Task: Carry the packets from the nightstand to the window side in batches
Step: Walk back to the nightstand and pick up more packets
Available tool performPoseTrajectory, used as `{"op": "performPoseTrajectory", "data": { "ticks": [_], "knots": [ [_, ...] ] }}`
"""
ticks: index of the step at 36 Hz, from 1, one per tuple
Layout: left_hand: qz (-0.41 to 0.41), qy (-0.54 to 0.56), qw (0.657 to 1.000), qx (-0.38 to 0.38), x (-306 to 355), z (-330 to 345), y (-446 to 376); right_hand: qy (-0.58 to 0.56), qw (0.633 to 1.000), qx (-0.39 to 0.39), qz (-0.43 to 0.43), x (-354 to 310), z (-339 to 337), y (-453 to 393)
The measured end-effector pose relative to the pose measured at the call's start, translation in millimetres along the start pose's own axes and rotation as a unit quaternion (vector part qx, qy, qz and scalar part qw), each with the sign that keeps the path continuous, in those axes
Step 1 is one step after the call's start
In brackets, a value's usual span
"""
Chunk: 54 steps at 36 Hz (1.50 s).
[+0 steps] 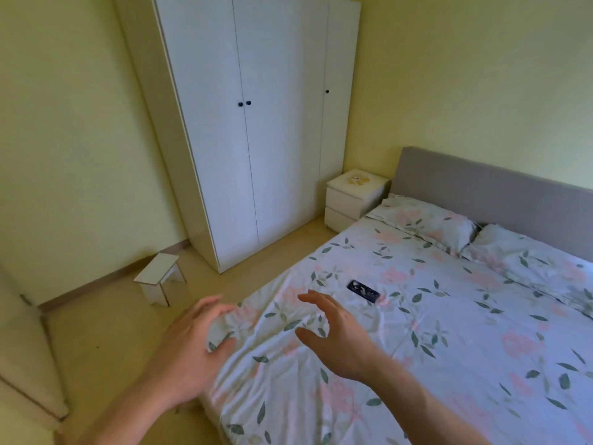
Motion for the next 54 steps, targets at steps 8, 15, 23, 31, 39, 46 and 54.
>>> {"op": "performPoseTrajectory", "data": {
  "ticks": [8, 15, 23, 31, 39, 46, 54],
  "knots": [
    [0.015, 0.0, 1.0, -0.003, -121.1, -55.8, -90.7, 0.003, 0.999, 0.024, 0.023, -50.3, 78.6, -127.1],
    [0.05, -0.009, 0.998, -0.021, -216.7, -113.0, -180.7, -0.011, 0.997, 0.064, 0.052, -96.3, 131.1, -213.2],
    [0.096, -0.001, 0.994, -0.057, -289.5, -139.3, -293.2, -0.003, 0.989, 0.113, 0.098, -104.8, 154.0, -305.2],
    [0.092, -0.02, 0.991, -0.092, -364.7, -151.2, -411.1, -0.025, 0.985, 0.108, 0.135, -100.4, 197.7, -446.0],
    [0.095, -0.031, 0.992, -0.077, -416.0, -193.2, -526.6, -0.036, 0.988, 0.087, 0.122, -133.5, 214.7, -585.2],
    [0.137, -0.013, 0.986, -0.09, -444.2, -196.7, -645.6, -0.021, 0.984, 0.126, 0.128, -135.4, 202.5, -688.4],
    [0.204, -0.014, 0.969, -0.136, -479.4, -183.3, -787.2, -0.009, 0.964, 0.187, 0.189, -120.6, 206.3, -801.9]
  ]
}}
Point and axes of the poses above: each hand's wrist, its own y-axis away from the middle knuckle, its own z-axis out of the palm, x = y × z, the point moved 2 cm from there along -y, towards the middle knuckle, and after that the axes turned 3 degrees about -y, right-handed, at the moved point
